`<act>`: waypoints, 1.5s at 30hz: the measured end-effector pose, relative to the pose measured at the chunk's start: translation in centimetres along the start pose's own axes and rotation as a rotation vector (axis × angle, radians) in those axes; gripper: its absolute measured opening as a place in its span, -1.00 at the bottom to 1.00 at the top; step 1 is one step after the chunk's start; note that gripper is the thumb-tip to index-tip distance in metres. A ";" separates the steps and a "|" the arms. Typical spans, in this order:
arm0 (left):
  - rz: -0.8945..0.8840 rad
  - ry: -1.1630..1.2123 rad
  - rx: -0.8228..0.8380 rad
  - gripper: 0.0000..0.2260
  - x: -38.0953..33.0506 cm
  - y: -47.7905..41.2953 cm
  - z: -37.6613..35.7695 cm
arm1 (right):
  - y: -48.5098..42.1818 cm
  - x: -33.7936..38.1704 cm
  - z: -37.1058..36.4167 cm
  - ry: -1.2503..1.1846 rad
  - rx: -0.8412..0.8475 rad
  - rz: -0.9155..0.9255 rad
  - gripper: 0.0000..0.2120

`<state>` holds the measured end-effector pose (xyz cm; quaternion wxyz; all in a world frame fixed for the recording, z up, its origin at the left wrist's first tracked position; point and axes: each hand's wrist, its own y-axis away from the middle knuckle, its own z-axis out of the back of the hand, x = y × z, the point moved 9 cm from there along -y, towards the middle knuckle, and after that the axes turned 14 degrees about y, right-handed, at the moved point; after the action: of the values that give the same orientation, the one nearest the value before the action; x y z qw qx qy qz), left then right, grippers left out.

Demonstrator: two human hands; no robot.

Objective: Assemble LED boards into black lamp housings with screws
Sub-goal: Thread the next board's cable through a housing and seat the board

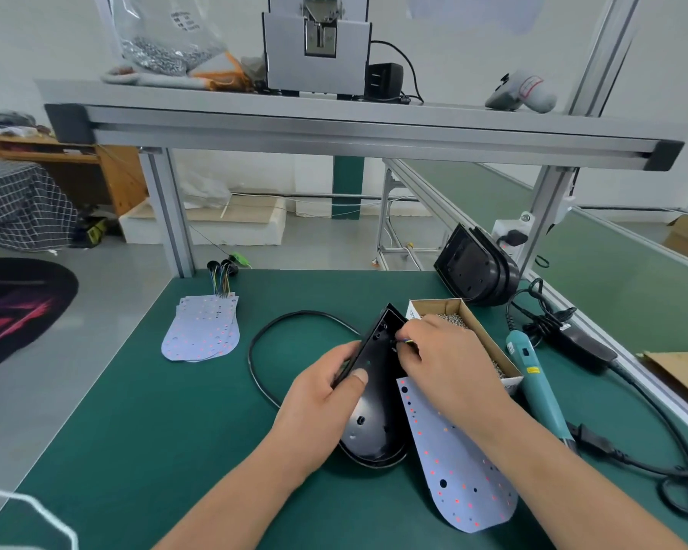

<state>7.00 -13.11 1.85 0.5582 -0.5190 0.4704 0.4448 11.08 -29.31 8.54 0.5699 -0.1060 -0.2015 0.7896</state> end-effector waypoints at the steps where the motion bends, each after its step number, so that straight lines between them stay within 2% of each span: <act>1: -0.015 0.005 0.014 -0.63 -0.2 0.0 -0.1 | 0.0 0.1 0.0 -0.002 0.002 0.012 -0.89; 6: -0.053 0.047 0.050 -0.63 -0.5 0.0 -0.4 | 0.1 -0.3 -0.5 -0.068 0.049 -0.014 -0.93; 10: -0.078 0.090 0.040 -0.62 -0.4 -0.1 -0.1 | 0.2 -0.5 -0.7 -0.100 0.082 -0.023 -0.85; 16: -0.121 0.124 0.086 -0.61 -0.7 0.0 -0.6 | 0.2 -0.4 0.8 0.113 -0.019 -0.019 -0.89; 23: -0.136 0.166 0.070 -0.58 -1.0 0.1 -0.9 | 0.6 0.5 0.5 0.038 0.033 0.010 -0.76; 26: -0.106 0.185 0.030 -0.60 -0.6 0.0 -0.7 | 0.8 -0.3 0.8 -0.041 -0.001 -0.019 -0.73; 28: -0.098 0.179 0.017 -0.62 -0.4 -0.1 -0.7 | 1.0 -0.7 1.2 -0.073 -0.041 -0.032 -0.79; 31: -0.110 0.178 0.031 -0.62 -0.5 -0.1 -0.9 | 1.1 -0.4 1.9 0.005 -0.126 -0.009 -0.85; 36: -0.139 0.173 0.069 -0.61 -0.6 0.1 -1.1 | 0.6 1.1 1.2 0.195 -0.045 0.075 -0.71; 40: -0.135 0.173 0.071 -0.63 -0.3 0.0 -1.3 | 0.5 0.8 0.0 0.254 0.134 0.094 -0.69; 43: -0.096 0.182 0.027 -0.65 0.2 -0.2 -1.0 | 0.8 0.9 -0.6 0.200 0.172 0.123 -0.75; 45: -0.078 0.195 0.014 -0.66 0.6 -0.3 -0.7 | 1.0 -0.1 0.5 0.006 0.053 0.052 -0.81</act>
<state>7.39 -13.86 1.32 0.5301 -0.5738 0.5052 0.3668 10.05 -29.79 8.58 0.5523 -0.0986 -0.1759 0.8089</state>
